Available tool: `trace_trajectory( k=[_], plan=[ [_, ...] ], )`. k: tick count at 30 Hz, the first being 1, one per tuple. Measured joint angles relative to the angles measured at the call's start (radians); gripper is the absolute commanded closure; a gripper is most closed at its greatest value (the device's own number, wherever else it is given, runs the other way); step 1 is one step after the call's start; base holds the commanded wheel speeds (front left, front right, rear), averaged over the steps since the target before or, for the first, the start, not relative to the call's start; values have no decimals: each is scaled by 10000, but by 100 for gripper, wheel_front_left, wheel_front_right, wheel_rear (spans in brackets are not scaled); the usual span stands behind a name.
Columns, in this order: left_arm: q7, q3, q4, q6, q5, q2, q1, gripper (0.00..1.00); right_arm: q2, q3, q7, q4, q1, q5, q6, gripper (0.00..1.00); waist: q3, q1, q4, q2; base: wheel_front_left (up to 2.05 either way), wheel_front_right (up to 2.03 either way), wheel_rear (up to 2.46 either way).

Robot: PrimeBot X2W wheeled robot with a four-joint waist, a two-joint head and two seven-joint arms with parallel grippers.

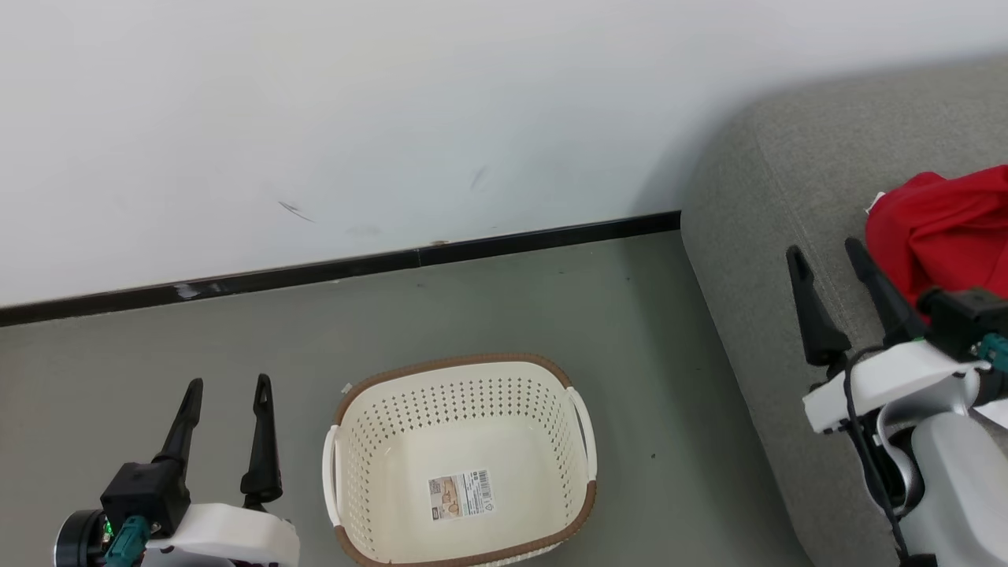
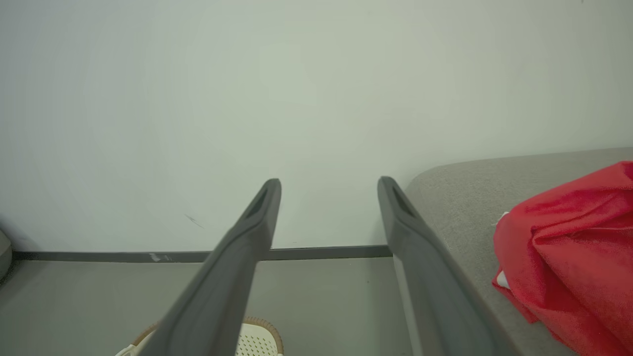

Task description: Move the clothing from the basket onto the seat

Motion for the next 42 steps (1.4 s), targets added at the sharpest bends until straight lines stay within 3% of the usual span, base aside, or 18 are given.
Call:
trace_trajectory(
  k=[11,23,42],
  plan=[
    [-2,-50,297,38,178,-15,425,0,813,-359,0,-548,1821,-426,0,0,-662,0,333,0,0,0,0],
    [-2,-115,546,25,288,-23,766,0,993,-675,0,-1057,3180,-857,0,0,-1186,0,559,0,0,0,0],
    [-2,-293,554,-19,623,-90,948,0,1216,-700,0,-1814,3974,-1338,0,0,-1482,-1,678,0,0,0,0]
  ],
)
